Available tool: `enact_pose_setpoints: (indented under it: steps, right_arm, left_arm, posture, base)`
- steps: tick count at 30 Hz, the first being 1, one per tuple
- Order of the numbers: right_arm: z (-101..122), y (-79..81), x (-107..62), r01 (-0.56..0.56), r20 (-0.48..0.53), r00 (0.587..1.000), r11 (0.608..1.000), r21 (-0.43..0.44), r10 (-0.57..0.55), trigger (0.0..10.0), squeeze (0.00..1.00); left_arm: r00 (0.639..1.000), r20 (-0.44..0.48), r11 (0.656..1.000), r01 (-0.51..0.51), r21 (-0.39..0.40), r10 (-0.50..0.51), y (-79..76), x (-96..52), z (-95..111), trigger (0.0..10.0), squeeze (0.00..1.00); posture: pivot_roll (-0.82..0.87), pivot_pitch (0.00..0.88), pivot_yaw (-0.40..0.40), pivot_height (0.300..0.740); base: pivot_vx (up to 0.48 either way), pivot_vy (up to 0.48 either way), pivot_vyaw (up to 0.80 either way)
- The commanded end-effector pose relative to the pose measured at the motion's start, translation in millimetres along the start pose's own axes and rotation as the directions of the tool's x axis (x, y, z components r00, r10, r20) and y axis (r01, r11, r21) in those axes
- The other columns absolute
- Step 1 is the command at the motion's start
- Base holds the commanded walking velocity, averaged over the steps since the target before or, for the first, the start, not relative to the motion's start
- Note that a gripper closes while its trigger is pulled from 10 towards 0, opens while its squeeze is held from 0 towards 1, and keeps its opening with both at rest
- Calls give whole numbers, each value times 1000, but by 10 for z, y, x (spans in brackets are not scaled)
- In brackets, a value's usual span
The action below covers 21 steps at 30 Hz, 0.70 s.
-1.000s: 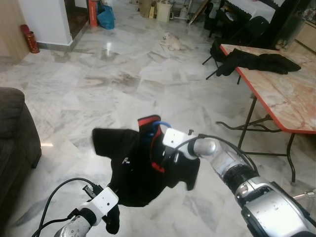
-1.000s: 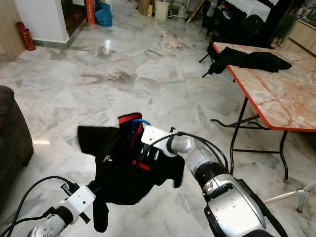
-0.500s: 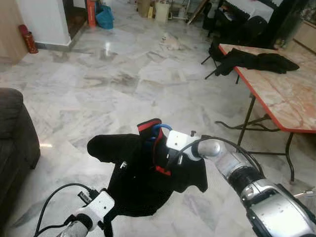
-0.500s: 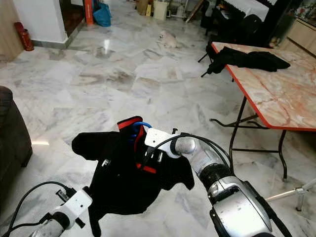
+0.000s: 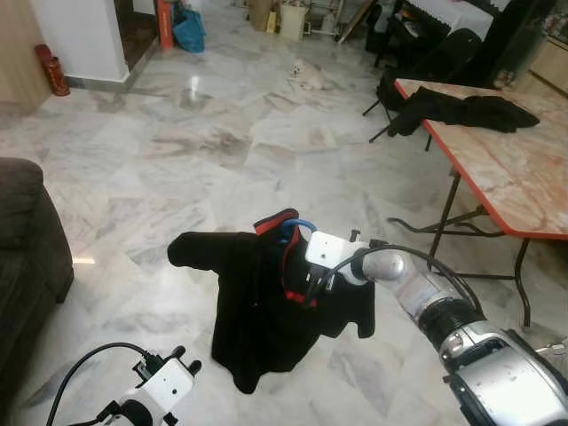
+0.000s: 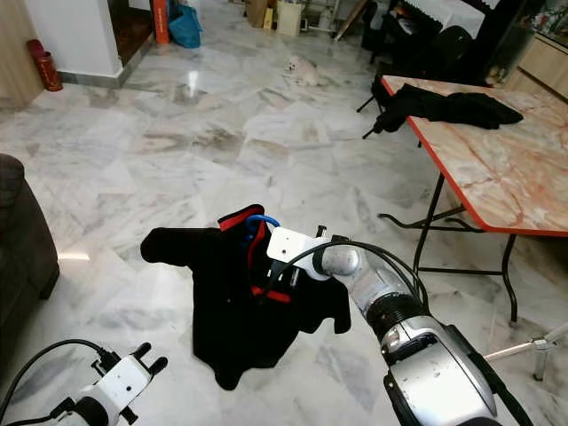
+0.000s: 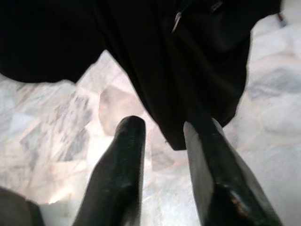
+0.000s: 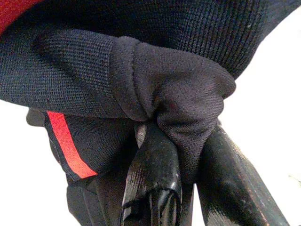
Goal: Hang hanger
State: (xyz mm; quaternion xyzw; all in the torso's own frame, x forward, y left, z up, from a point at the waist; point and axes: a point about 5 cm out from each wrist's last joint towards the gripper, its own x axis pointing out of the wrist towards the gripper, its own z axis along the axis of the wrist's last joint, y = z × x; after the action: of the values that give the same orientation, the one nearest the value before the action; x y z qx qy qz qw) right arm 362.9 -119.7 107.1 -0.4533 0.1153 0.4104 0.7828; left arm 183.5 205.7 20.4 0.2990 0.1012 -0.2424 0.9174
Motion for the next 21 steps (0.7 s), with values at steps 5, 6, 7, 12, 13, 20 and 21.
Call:
enact_pose_setpoints:
  steps: [5, 6, 7, 12, 13, 20, 21]
  right_arm:
    - [-134, -112, -141, 36, -26, 999, 959, -281, -45, 10000, 0]
    - [-134, -112, -141, 36, -26, 999, 959, -281, -45, 10000, 0]
    - [-165, -102, -159, 17, -41, 999, 936, -351, -33, 10000, 0]
    - [-141, -48, -178, -8, 16, 1000, 909, -416, 16, 10000, 0]
    - [-124, -24, -178, -17, 39, 999, 910, -413, 37, 10000, 0]
    - [-13, 113, -192, -76, 166, 972, 894, -442, 165, 10000, 0]
    - [-13, 113, -192, -76, 166, 972, 894, -442, 165, 10000, 0]
  left_arm:
    - [998, 48, 996, 44, -73, -41, 134, -187, 155, 10000, 1000]
    - [998, 48, 996, 44, -73, -41, 134, -187, 155, 10000, 1000]
    - [994, 86, 990, 74, -120, -64, 138, -210, 228, 10000, 1000]
    - [983, 169, 969, 106, -225, -68, 242, -222, 389, 10000, 1000]
    - [981, 185, 966, 108, -236, -65, 266, -214, 418, 10000, 1000]
    - [961, 245, 957, 184, -225, -128, 281, -145, 575, 10000, 0]
    - [961, 245, 957, 184, -225, -128, 281, -145, 575, 10000, 0]
  posture:
    - [51, 32, -148, 740]
    - [51, 32, -148, 740]
    - [51, 32, -148, 740]
    - [54, 22, -145, 740]
    - [56, 19, -146, 740]
    - [47, 20, -147, 740]
    - [47, 20, -147, 740]
  base:
    - [0, 0, 0]
    - [0, 0, 0]
    - [0, 0, 0]
    - [0, 0, 0]
    - [0, 0, 0]
    - [0, 0, 0]
    - [0, 0, 0]
